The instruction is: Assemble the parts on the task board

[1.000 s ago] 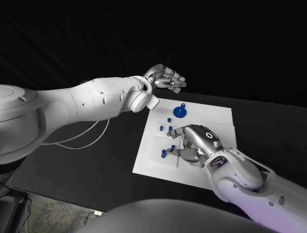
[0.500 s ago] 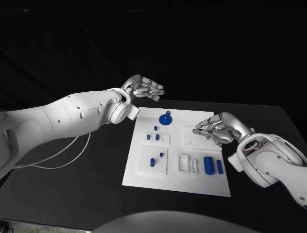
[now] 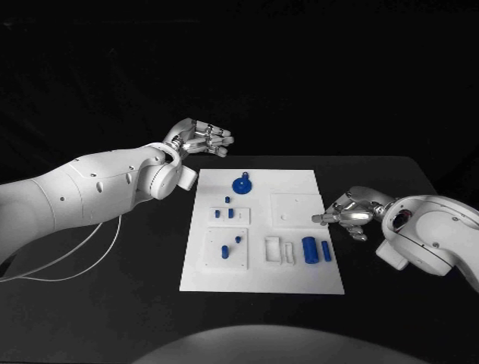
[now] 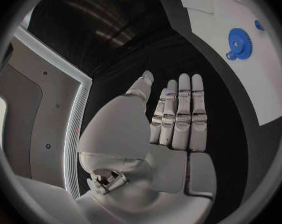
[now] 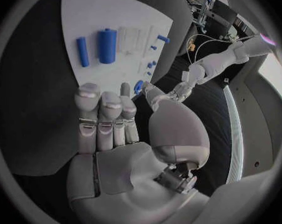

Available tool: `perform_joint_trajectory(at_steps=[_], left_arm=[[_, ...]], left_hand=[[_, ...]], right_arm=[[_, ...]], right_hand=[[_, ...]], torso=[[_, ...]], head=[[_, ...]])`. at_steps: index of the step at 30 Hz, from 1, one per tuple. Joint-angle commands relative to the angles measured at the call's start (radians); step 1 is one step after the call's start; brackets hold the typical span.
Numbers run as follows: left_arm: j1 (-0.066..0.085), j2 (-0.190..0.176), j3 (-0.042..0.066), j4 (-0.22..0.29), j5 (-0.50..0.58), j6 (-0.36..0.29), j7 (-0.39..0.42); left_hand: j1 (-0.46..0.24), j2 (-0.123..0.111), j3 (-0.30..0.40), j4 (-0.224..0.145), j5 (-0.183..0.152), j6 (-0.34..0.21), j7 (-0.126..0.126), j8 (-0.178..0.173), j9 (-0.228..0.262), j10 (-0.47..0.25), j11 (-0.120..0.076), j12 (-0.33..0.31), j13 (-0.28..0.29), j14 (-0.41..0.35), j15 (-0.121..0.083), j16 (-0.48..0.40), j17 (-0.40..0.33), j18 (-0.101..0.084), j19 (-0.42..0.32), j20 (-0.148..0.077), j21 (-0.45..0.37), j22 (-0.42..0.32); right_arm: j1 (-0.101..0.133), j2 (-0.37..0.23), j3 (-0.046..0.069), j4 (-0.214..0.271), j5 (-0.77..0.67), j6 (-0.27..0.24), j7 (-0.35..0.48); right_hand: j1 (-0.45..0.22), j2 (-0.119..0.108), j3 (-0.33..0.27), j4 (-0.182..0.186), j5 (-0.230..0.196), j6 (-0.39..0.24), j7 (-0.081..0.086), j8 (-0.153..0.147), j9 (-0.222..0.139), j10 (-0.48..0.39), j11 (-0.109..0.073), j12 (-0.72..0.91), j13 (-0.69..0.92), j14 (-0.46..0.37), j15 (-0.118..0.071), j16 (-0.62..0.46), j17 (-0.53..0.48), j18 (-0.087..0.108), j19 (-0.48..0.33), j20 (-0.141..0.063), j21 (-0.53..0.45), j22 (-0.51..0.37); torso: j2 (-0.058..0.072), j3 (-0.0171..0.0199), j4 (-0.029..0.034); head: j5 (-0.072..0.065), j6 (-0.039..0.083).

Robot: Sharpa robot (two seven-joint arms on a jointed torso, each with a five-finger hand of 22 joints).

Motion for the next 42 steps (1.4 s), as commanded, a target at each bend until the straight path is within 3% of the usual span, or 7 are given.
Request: perform_joint_trajectory(at_steps=[1, 8, 10, 13, 20, 33, 42], left_arm=[[-0.003, -0.003, 0.001, 0.007, 0.037, 0.018, 0.033], [-0.006, -0.001, 0.0, 0.009, 0.039, 0.027, 0.036], [-0.007, 0.0, 0.0, 0.01, 0.039, 0.035, 0.042], [-0.008, 0.001, 0.0, 0.014, 0.039, 0.04, 0.05], [-0.008, 0.004, 0.0, 0.018, 0.039, 0.05, 0.055], [-0.008, 0.009, -0.001, 0.022, 0.039, 0.065, 0.049], [-0.008, 0.015, -0.003, 0.023, 0.039, 0.089, 0.027]], left_hand=[[0.003, 0.014, -0.03, 0.002, -0.006, -0.007, 0.0, 0.002, 0.001, -0.015, 0.007, -0.004, 0.0, 0.001, 0.005, -0.001, 0.003, -0.006, 0.01, 0.004, -0.005, -0.011], [0.008, 0.034, -0.108, 0.004, -0.011, -0.009, 0.001, 0.001, 0.001, -0.027, 0.01, -0.004, 0.001, 0.0, 0.007, -0.001, 0.008, -0.004, 0.02, 0.006, -0.006, -0.046], [-0.026, 0.011, -0.142, 0.016, 0.007, -0.022, 0.0, 0.0, 0.001, -0.033, 0.012, -0.004, 0.001, -0.002, 0.01, -0.001, 0.008, -0.005, 0.019, 0.009, -0.007, -0.051], [-0.082, -0.01, -0.182, 0.039, 0.018, -0.111, -0.013, 0.0, -0.001, -0.049, 0.013, -0.003, 0.002, -0.006, 0.012, -0.001, 0.01, -0.004, 0.021, 0.012, -0.008, -0.06], [-0.101, -0.023, -0.176, 0.064, 0.01, -0.103, -0.008, 0.001, -0.001, -0.066, 0.017, -0.004, 0.002, -0.015, 0.015, -0.001, 0.017, -0.002, 0.022, 0.015, -0.002, -0.092], [-0.106, -0.032, -0.169, 0.078, 0.008, -0.091, -0.002, 0.002, 0.0, -0.074, 0.022, -0.003, 0.002, -0.018, 0.018, -0.001, 0.018, -0.001, 0.02, 0.017, 0.003, -0.107], [-0.112, -0.041, -0.161, 0.104, 0.002, -0.134, 0.008, -0.001, -0.002, -0.081, 0.027, -0.003, 0.002, -0.022, 0.02, -0.001, 0.019, 0.0, 0.017, 0.02, 0.008, -0.122]], right_arm=[[0.001, -0.013, 0.001, 0.003, 0.008, 0.156, -0.103], [0.002, -0.011, -0.011, -0.009, -0.012, 0.174, -0.117], [0.002, -0.003, -0.018, -0.013, -0.026, 0.172, -0.119], [0.002, 0.008, -0.024, -0.019, -0.052, 0.171, -0.121], [0.003, 0.038, -0.055, -0.036, -0.104, 0.168, -0.123], [0.004, 0.092, -0.098, -0.084, -0.164, 0.147, -0.123], [0.01, 0.133, -0.13, -0.111, -0.202, 0.135, -0.123]], right_hand=[[0.001, -0.011, -0.009, 0.021, 0.002, -0.017, 0.004, -0.005, 0.01, 0.009, 0.001, -0.01, 0.016, 0.002, 0.006, 0.003, 0.006, -0.009, 0.051, 0.004, 0.004, 0.001], [-0.005, -0.01, -0.011, 0.043, -0.012, -0.03, 0.01, -0.006, -0.017, 0.016, 0.005, -0.025, 0.045, 0.003, 0.01, 0.007, 0.018, -0.007, 0.051, 0.007, 0.009, 0.005], [-0.008, -0.012, -0.01, 0.047, -0.016, -0.031, 0.011, -0.006, -0.022, 0.017, 0.006, -0.027, 0.05, 0.003, 0.01, 0.006, 0.019, -0.006, 0.051, 0.008, 0.008, 0.005], [-0.011, -0.013, 0.0, 0.05, -0.02, -0.031, 0.012, -0.005, -0.028, 0.02, 0.006, -0.029, 0.061, 0.003, 0.01, 0.006, 0.021, -0.006, 0.051, 0.008, 0.007, 0.006], [-0.018, -0.022, 0.009, 0.058, -0.028, -0.032, 0.013, -0.005, -0.031, 0.022, 0.007, -0.03, 0.072, 0.004, 0.011, 0.01, 0.028, -0.007, 0.051, 0.009, 0.011, 0.008], [-0.016, -0.033, 0.014, 0.072, -0.035, -0.037, 0.015, -0.005, -0.031, 0.021, 0.008, -0.04, 0.08, 0.004, 0.011, 0.011, 0.033, -0.006, 0.051, 0.009, 0.01, 0.009], [-0.018, -0.039, 0.017, 0.083, -0.059, -0.037, 0.014, -0.005, -0.029, 0.021, 0.008, -0.041, 0.083, 0.005, 0.011, 0.013, 0.037, -0.006, 0.052, 0.009, 0.019, 0.013]], torso=[[-0.008, -0.0033, -0.0036], [-0.013, -0.0076, -0.0057], [-0.013, -0.0082, -0.0058], [-0.013, -0.0088, -0.006], [-0.012, -0.0089, -0.0026], [-0.011, -0.0092, -0.0005], [-0.011, -0.0106, 0.0035]], head=[[-0.009, -0.013], [-0.009, -0.025], [-0.009, -0.027], [-0.007, -0.029], [-0.008, -0.036], [-0.006, -0.041], [-0.008, -0.041]])
